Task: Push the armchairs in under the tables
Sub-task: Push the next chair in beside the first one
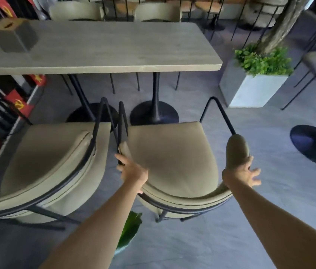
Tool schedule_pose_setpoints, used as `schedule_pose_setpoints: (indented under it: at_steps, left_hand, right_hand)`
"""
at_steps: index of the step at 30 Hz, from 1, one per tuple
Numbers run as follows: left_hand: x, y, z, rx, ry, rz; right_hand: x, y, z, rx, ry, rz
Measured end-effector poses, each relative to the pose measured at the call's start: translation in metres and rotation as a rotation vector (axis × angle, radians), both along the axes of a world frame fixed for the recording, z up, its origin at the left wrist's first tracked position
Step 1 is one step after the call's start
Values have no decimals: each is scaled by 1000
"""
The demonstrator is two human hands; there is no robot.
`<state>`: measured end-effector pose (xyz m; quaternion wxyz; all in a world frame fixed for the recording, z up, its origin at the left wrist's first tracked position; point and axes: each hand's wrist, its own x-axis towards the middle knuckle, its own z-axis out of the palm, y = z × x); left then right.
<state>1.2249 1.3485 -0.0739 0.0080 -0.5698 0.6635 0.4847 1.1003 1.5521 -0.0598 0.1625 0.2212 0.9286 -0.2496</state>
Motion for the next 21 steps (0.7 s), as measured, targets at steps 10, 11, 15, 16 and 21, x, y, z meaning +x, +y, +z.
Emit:
schedule_pose_setpoints:
  at_steps: [10,11,15,16,21]
  left_hand:
    - [-6,-20,-23,-167,60,-37]
    - [-8,-23,-23,-157,67,-34]
    - [-13,-35,-23,-131,71,-34]
    - [-13,-38,-23,-136,64,-35]
    - [-15,-54,-22,-148,54,-36]
  right_hand:
    - [-17,9,-24,-160,67,-16]
    - [-19,7,-25,-165,77,-9]
    - [-26,-3,-28,-176,100,12]
    - [-27,-5,-29,-177,101,16]
    - [-27,-16,-30,-191,98,19]
